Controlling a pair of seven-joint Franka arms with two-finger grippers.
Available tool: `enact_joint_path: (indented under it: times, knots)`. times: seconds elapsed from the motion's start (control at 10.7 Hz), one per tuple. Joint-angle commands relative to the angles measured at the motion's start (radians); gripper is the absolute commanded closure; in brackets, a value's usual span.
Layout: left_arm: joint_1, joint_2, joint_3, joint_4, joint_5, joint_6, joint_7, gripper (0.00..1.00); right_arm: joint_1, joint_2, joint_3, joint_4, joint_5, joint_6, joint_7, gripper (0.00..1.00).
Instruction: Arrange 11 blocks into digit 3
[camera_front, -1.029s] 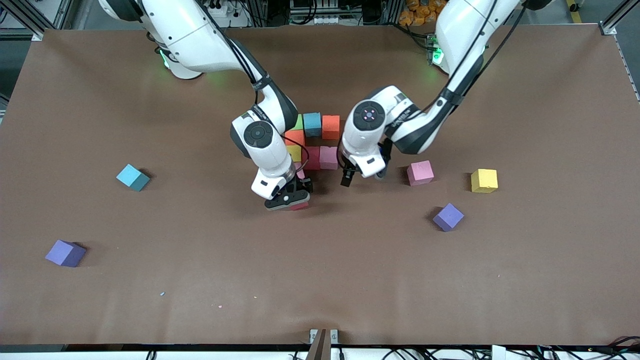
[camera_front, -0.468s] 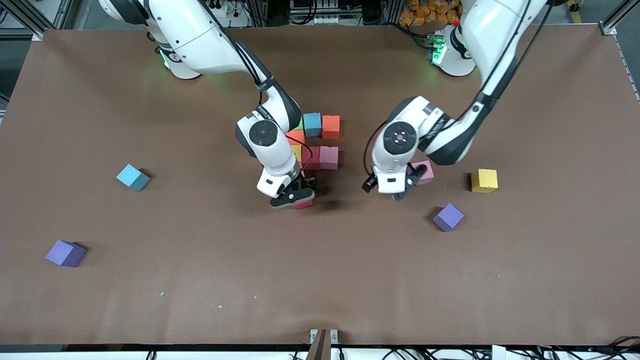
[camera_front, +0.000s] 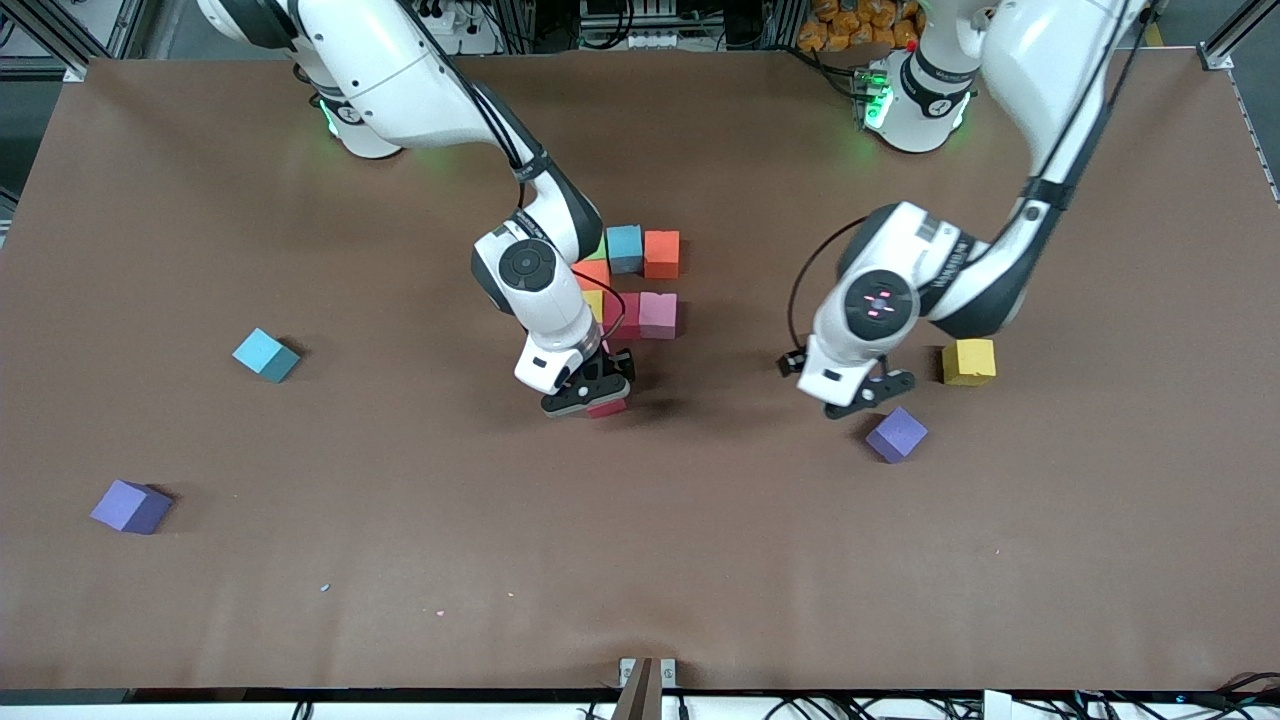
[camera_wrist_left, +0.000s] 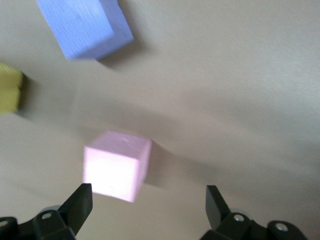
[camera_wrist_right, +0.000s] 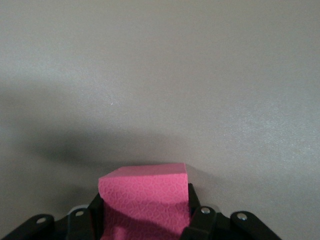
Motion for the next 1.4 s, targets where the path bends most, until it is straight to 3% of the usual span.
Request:
enact_joint_path:
  times: [0.0,0.28,0.65,1.12,1.22,1.31]
  knots:
    - [0.021,-0.041,-0.009,-0.039,-0.001,-0.008,0.104,0.00,-0.014,-0.032,0.025,-0.065,-0.025,0.006,0.024,0.54]
    - [0.064,-0.027,-0.010,-0.056,-0.003,0.009,0.210,0.00,-0.011,-0.036,0.027,-0.079,-0.025,0.006,0.024,0.54]
    - [0.090,-0.026,-0.010,-0.154,-0.016,0.119,0.208,0.00,-0.014,-0.053,0.033,-0.112,-0.032,0.006,0.024,0.53]
    - [0.101,0.003,-0.009,-0.172,-0.062,0.138,0.119,0.00,-0.016,-0.058,0.033,-0.129,-0.033,0.006,0.022,0.52]
    - [0.101,0.014,-0.009,-0.178,-0.063,0.153,0.119,0.00,-0.019,-0.058,0.033,-0.128,-0.033,0.006,0.018,0.50]
    - [0.101,0.029,-0.009,-0.185,-0.063,0.162,0.119,0.00,-0.022,-0.058,0.033,-0.128,-0.035,0.006,0.016,0.41]
